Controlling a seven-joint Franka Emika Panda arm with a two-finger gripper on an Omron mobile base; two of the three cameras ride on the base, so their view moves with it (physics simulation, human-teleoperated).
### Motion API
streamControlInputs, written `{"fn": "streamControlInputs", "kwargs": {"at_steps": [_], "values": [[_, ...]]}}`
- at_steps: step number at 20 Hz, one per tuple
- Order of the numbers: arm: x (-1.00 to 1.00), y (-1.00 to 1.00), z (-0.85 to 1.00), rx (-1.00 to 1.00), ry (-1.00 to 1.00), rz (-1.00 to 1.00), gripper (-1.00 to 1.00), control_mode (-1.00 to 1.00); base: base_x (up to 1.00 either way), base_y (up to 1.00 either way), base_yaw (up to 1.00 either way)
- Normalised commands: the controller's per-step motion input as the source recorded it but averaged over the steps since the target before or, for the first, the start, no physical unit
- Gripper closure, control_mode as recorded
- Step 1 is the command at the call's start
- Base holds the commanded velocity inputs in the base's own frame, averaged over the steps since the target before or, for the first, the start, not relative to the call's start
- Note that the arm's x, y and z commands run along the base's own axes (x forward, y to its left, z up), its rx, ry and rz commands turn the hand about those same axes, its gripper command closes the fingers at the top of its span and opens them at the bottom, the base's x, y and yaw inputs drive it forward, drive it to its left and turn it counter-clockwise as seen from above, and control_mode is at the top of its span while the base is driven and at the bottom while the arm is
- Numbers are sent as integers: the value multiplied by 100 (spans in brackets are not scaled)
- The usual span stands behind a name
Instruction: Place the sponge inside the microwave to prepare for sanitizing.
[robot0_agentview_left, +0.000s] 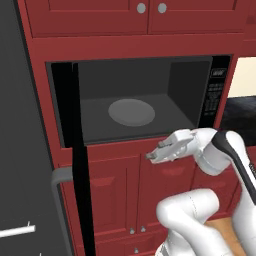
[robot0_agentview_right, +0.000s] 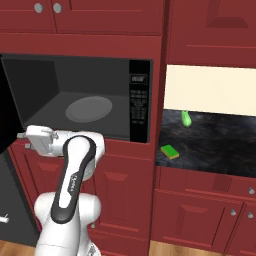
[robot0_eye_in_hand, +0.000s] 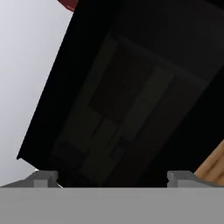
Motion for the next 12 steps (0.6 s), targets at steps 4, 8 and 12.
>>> {"fn": "streamControlInputs", "kwargs": {"at_steps": [4, 8, 12], "values": [[-10, -62, 6, -1, 0, 0, -100, -100, 0, 0, 0], [-4, -63, 3, -9, 0, 0, -100, -100, 0, 0, 0], [1, -56, 3, -19, 0, -3, -100, -100, 0, 0, 0]]}}
